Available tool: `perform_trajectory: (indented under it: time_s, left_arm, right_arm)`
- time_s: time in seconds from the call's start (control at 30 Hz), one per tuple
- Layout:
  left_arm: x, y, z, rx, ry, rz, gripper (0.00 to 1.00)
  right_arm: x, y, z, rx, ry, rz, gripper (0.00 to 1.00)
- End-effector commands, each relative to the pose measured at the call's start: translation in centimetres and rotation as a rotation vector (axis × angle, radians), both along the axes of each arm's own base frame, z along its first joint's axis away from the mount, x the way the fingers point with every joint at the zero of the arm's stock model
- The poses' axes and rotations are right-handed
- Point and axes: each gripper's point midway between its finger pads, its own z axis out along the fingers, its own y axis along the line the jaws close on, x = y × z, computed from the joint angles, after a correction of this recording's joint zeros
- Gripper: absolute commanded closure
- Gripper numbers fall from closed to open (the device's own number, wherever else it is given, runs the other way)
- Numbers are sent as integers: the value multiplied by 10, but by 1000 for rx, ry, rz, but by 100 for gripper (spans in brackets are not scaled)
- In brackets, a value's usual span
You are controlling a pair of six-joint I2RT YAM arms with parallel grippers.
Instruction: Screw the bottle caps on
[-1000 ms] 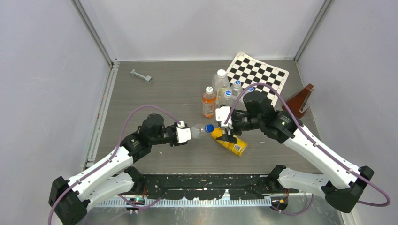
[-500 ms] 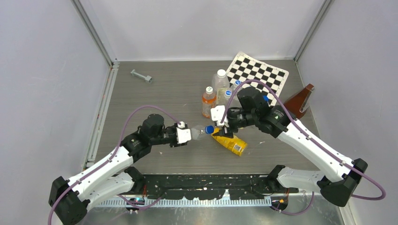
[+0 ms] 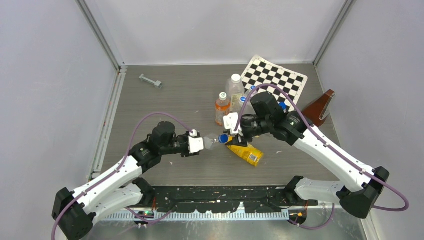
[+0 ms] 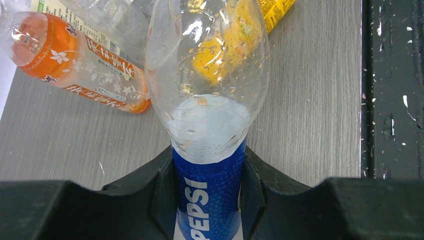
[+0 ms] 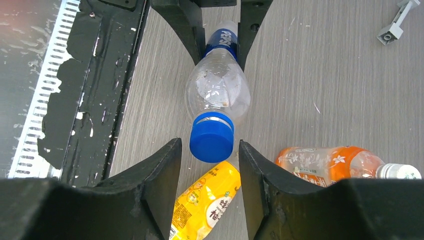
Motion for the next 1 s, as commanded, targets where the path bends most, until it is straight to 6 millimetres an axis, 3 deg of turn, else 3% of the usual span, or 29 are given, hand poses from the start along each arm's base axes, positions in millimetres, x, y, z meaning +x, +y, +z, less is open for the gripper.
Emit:
perform_trajectory:
  time_s: [0.0,0.33,0.53,0.67,0.8,0.97]
  left_arm:
    - [3,-8,26,-50,-46,-25,100]
    - [8,-8,31,-69,-61,4,100]
    - [18,-2,38,-87,-118,66,100]
    - [25,3,42,-88,-158,105,100]
    - [34,9,44,-85,-189,158,100]
    - [42,14,51,-100,-232,210,100]
  right_arm:
    - [-1,8,19,53,-23,34,50]
    - [0,12,13,43,46,12,59]
    - [6,19,9,46,178,-96,74]
    - [12,25,11,81,318,-226,91]
    - [18,31,17,146,481,-384,98]
    - [35,34,20,233,722,-691,99]
